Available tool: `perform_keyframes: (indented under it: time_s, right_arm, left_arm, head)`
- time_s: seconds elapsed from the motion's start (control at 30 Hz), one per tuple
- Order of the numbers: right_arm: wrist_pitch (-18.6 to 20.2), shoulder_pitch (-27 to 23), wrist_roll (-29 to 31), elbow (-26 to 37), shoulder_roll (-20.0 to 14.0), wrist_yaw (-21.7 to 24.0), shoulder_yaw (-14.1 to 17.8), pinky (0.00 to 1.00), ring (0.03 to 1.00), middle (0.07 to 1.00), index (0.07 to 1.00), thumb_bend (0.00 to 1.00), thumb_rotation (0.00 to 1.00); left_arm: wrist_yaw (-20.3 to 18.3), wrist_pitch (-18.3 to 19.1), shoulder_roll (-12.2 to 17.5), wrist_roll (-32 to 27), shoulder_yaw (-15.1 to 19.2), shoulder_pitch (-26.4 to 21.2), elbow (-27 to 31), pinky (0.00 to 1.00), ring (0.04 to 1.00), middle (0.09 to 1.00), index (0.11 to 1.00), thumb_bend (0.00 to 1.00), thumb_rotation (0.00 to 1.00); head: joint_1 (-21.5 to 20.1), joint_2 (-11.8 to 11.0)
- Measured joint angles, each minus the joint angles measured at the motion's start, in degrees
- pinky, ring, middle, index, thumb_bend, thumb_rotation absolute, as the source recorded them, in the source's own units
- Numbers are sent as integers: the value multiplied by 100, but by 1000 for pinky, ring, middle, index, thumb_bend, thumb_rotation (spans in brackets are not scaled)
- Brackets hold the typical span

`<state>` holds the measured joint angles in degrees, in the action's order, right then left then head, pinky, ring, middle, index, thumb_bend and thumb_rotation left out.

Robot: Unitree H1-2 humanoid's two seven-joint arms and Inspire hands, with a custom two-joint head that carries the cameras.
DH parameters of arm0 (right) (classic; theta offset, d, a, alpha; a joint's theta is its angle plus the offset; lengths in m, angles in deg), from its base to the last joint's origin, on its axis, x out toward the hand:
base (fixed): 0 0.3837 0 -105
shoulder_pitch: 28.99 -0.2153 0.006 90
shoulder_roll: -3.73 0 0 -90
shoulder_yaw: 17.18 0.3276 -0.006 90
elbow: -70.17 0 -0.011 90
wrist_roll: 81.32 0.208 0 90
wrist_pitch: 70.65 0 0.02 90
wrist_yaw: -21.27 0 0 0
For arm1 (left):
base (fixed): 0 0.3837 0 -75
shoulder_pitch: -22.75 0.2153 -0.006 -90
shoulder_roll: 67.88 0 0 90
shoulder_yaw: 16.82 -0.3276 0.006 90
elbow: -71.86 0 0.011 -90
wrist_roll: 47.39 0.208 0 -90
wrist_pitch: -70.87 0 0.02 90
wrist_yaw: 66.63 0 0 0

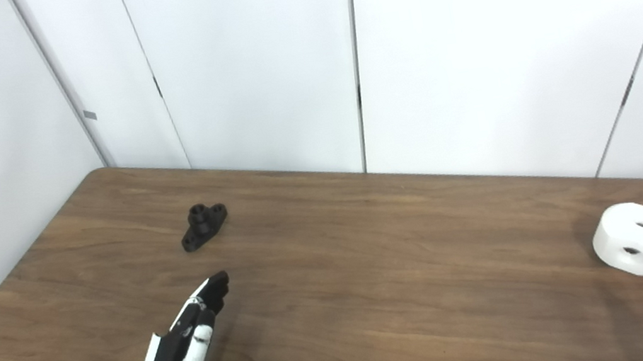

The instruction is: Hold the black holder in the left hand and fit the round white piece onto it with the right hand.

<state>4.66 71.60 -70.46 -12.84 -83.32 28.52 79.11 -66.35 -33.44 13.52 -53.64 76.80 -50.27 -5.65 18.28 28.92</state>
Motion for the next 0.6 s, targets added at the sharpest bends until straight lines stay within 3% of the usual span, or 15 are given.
perform_keyframes:
  time_s: [0.17, 0.3, 0.43, 0.6]
  right_arm:
    - [-1, 3, 11, 4, -6, 5, 4, 1000, 1000, 979, 990, 709, 1000]
    - [-1, 11, 9, 11, -11, 16, 3, 1000, 1000, 981, 993, 723, 1000]
    - [11, 40, 6, 37, -11, 16, 4, 1000, 1000, 979, 990, 725, 1000]
    - [9, 81, 5, 37, -23, 33, 15, 1000, 1000, 974, 987, 720, 1000]
  left_arm:
    - [97, 12, -4, 30, -8, 17, 48, 992, 951, 919, 872, 339, 483]
    - [139, 121, 19, 117, -32, 13, 136, 928, 938, 920, 875, 362, 366]
    - [250, 591, 63, 757, 88, -14, 435, 819, 892, 894, 855, 457, 265]
    - [465, 1316, 124, 1511, 344, -247, 814, 772, 853, 868, 845, 551, 165]
  head:
    - [-26, 35]
    - [-44, 53]
    - [-53, 62]
    - [-44, 53]
